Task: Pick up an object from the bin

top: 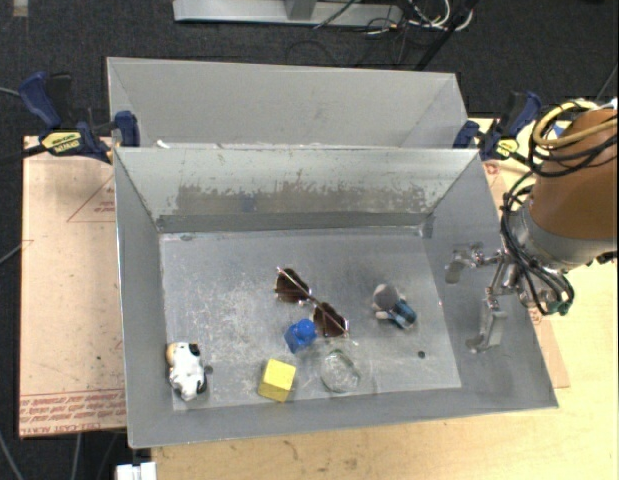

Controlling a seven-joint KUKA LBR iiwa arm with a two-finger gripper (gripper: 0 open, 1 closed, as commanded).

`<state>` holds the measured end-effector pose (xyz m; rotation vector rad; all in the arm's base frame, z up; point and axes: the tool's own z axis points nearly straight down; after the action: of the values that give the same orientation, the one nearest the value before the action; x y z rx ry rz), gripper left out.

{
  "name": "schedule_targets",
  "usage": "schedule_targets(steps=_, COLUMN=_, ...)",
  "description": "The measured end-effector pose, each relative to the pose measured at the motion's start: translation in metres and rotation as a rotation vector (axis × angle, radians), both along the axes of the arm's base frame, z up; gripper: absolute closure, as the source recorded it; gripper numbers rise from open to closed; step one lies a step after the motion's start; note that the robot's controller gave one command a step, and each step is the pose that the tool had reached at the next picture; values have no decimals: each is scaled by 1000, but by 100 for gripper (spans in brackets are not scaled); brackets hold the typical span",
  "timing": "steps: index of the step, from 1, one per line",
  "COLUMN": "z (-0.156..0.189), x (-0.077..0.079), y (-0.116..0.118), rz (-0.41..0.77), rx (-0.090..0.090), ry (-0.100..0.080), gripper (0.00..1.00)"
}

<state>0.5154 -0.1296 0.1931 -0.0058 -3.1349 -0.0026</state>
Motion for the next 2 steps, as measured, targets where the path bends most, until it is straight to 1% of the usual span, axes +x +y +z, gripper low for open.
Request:
schedule_targets(steps=1, z=5, x=2, y=1, rz=4, rx=-1, ry=-8, gripper=0)
schedule_targets(steps=2, z=-63, x=18, y=17, rz=-36, rx=-2, ry=-14, gripper=0)
